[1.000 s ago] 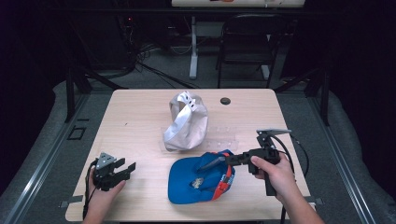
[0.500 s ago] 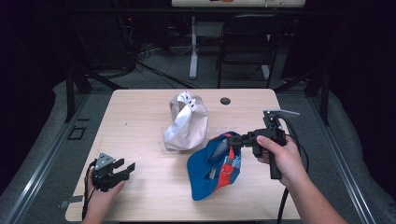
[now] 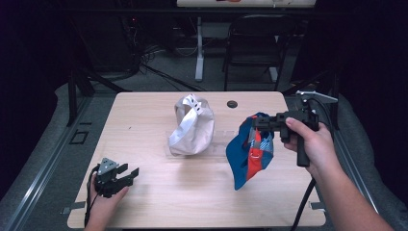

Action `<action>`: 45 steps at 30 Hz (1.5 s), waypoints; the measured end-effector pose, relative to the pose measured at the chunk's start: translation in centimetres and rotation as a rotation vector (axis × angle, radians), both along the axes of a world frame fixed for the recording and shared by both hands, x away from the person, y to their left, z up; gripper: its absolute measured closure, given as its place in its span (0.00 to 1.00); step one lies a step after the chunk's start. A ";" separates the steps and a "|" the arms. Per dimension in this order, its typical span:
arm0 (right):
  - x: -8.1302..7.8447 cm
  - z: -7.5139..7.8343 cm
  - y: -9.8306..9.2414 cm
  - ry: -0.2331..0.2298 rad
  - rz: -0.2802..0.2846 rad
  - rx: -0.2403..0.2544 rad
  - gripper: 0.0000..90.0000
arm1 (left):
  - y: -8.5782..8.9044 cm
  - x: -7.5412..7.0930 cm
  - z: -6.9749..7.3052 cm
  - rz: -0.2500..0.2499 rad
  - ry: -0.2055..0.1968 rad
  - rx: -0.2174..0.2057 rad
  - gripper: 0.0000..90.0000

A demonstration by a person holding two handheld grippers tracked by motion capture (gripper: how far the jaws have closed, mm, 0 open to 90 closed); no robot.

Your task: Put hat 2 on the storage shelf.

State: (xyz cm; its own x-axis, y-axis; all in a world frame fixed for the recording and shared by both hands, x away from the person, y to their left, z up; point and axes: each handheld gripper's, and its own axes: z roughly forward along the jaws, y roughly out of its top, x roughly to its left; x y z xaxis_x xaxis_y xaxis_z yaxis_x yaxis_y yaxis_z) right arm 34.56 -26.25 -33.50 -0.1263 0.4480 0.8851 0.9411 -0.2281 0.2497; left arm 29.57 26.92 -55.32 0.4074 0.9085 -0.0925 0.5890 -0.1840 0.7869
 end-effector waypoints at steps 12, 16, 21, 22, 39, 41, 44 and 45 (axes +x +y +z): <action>2.8 2.4 0.0 -0.015 -0.077 0.023 0.86 | 0.1 0.0 0.0 0.003 0.001 0.003 0.53; 3.9 3.0 0.2 -0.021 -0.109 0.016 0.87 | 0.1 0.1 0.0 -0.001 0.004 0.002 0.53; 5.3 3.7 0.2 -0.026 -0.136 -0.008 0.87 | 0.0 0.1 -0.1 0.001 0.002 0.000 0.53; 5.6 3.7 0.1 -0.029 -0.134 -0.015 0.86 | 0.1 0.1 -0.1 -0.001 0.002 0.002 0.53; 8.0 2.8 0.6 0.003 -0.172 -0.044 0.86 | 0.1 0.2 -0.1 -0.002 0.002 0.002 0.53; 8.2 2.6 0.7 0.006 -0.170 -0.051 0.86 | 0.1 0.2 -0.1 -0.003 0.002 0.003 0.53; 8.5 2.1 1.1 0.015 -0.168 -0.055 0.86 | 0.1 0.2 -0.1 -0.003 0.003 0.004 0.53; 8.5 2.1 1.1 0.015 -0.168 -0.055 0.86 | 0.1 0.2 -0.1 -0.003 0.003 0.004 0.53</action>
